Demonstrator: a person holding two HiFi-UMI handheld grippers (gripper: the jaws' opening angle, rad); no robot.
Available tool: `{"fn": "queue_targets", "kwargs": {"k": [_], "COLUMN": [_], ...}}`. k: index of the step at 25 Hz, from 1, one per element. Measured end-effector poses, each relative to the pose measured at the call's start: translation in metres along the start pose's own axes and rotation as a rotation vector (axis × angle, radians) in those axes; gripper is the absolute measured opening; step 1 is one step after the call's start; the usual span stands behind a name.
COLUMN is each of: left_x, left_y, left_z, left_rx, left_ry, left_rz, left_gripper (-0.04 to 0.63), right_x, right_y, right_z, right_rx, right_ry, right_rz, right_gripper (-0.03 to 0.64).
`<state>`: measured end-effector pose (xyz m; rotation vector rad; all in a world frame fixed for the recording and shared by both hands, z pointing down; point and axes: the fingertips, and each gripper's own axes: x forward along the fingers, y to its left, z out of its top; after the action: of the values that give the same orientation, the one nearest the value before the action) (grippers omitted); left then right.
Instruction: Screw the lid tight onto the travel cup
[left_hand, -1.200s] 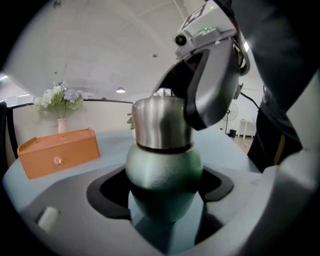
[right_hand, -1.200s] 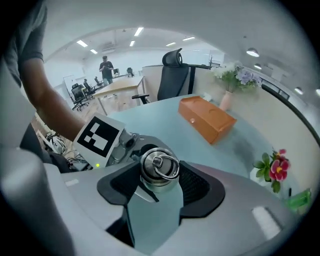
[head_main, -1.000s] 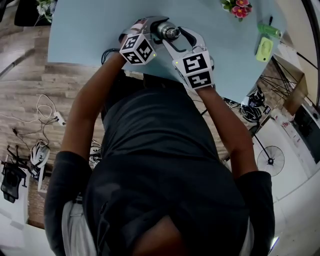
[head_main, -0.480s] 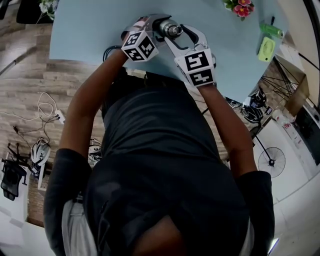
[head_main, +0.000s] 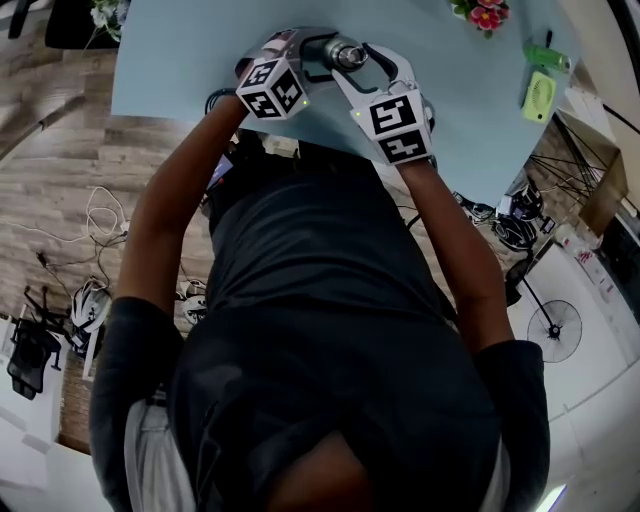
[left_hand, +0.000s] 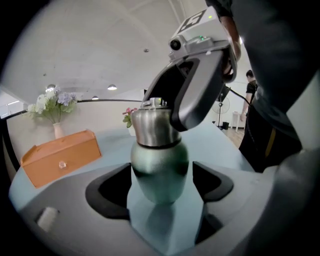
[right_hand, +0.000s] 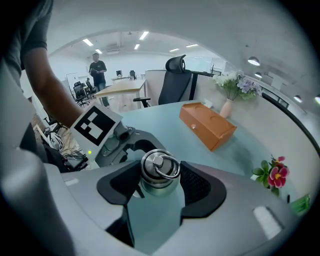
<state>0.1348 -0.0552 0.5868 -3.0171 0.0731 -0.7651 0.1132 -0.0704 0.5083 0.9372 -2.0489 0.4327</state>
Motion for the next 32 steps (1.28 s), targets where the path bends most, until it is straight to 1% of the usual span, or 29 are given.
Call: {"fn": "queue_targets", "kwargs": {"k": [4,10,14,17,21,23,25,28,32], "left_x": [-0.017,-0.060,-0.092,-0.120,-0.163,-0.190,-0.217,-0.260,-0.310], "left_y": [0.000,0.009,0.019,0.028,0.039,0.042,0.044,0.045,0.042], "left_z": [-0.002,0.003,0.013,0.028,0.062,0.077,0.092,0.110,0.119], "left_rx": [0.025,0.018,0.004,-0.015,-0.025,-0.041,-0.069,-0.103,-0.095], "left_ry": [0.023,0.018,-0.005,-0.045,-0.147,-0.192,-0.230,-0.268,-0.299], "left_rz": [0.018,0.084,0.145,0.206,0.293,0.345,0.396,0.466,0.550], "left_gripper": [0.426,0.426,0.425,0.425,0.420,0.417,0.411,0.405,0.397], "right_x": [-0.004,-0.023,-0.038,-0.059,-0.100,-0.125,-0.150,-0.186,-0.226], "right_y": [-0.004,0.000,0.000,-0.009,-0.026,-0.034,-0.042,-0.049,-0.045], "right_z": [-0.003,0.019,0.025,0.034,0.053,0.060,0.066,0.074,0.078], "right_rx": [0.029,0.042,0.075,0.132,0.255,0.322,0.376,0.404,0.403], "right_ry": [0.006,-0.101,-0.145,-0.212,-0.353,-0.420,-0.476,-0.550,-0.627], "right_rz": [0.019,0.029,0.000,-0.041,-0.084,-0.102,-0.128,-0.182,-0.245], "right_gripper": [0.245,0.245,0.245,0.245,0.245,0.244,0.227,0.219,0.218]}}
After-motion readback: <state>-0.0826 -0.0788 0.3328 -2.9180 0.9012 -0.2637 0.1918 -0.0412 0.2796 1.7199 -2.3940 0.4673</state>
